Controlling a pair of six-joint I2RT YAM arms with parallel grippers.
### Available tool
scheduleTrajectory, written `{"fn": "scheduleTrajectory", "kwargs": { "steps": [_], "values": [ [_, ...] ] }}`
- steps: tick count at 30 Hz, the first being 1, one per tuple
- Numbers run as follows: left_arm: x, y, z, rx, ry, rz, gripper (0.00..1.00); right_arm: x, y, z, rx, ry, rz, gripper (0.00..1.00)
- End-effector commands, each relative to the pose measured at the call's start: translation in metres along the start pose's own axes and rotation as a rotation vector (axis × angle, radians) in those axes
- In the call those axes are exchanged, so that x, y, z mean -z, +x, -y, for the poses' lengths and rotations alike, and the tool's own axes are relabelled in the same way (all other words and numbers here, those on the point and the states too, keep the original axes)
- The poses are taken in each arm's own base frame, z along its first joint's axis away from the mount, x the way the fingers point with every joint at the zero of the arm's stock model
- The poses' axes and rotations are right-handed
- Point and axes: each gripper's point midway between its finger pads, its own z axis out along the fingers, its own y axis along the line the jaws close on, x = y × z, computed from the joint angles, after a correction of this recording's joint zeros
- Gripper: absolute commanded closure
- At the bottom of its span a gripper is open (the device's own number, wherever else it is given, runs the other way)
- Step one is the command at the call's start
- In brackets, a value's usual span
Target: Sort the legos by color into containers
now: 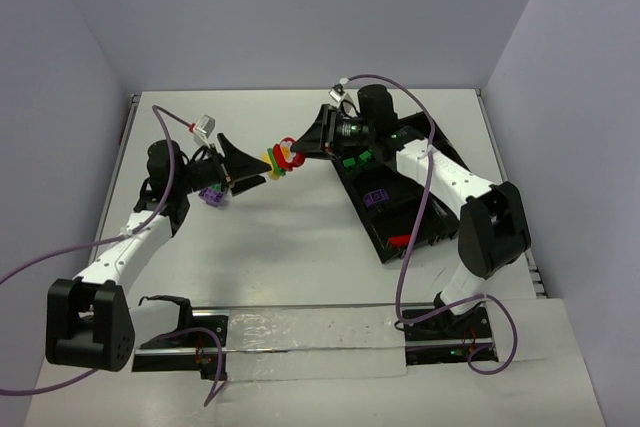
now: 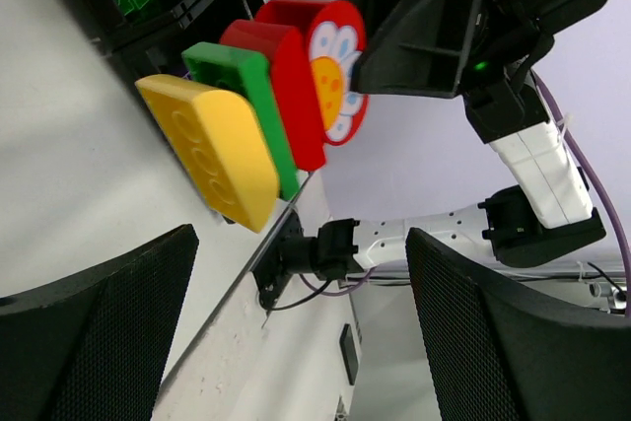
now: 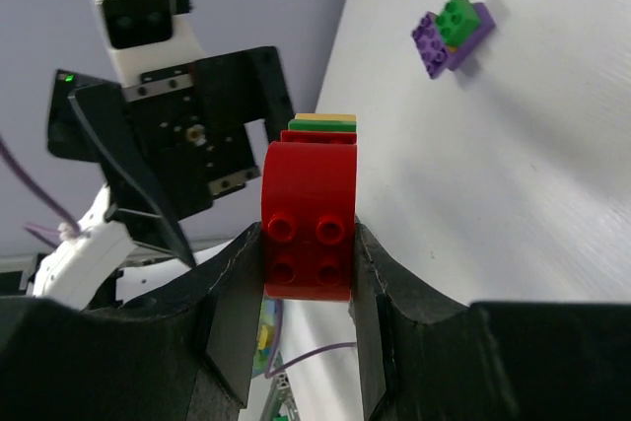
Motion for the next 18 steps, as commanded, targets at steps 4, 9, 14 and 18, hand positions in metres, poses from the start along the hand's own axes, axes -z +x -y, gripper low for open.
{"fn": "scheduleTrajectory", "kwargs": {
  "steps": [4,9,14,18],
  "values": [
    [-0.004,-0.006,0.010,-0.032,0.075,-0.024,0.06,0.011,-0.007,-0.050,0.066,-0.185,0.008,1.00],
    [-0.006,-0.012,0.013,-0.035,0.090,-0.008,0.06,0.011,0.000,-0.061,0.059,-0.251,-0.030,1.00],
    [-0.005,-0.013,0.022,-0.037,0.144,0.007,0.08,0.005,0.008,-0.066,0.045,-0.284,-0.071,1.00],
    [-0.004,-0.015,0.030,-0.048,0.173,0.019,0.14,0.000,0.014,-0.068,0.032,-0.305,-0.090,1.00]
  ]
}}
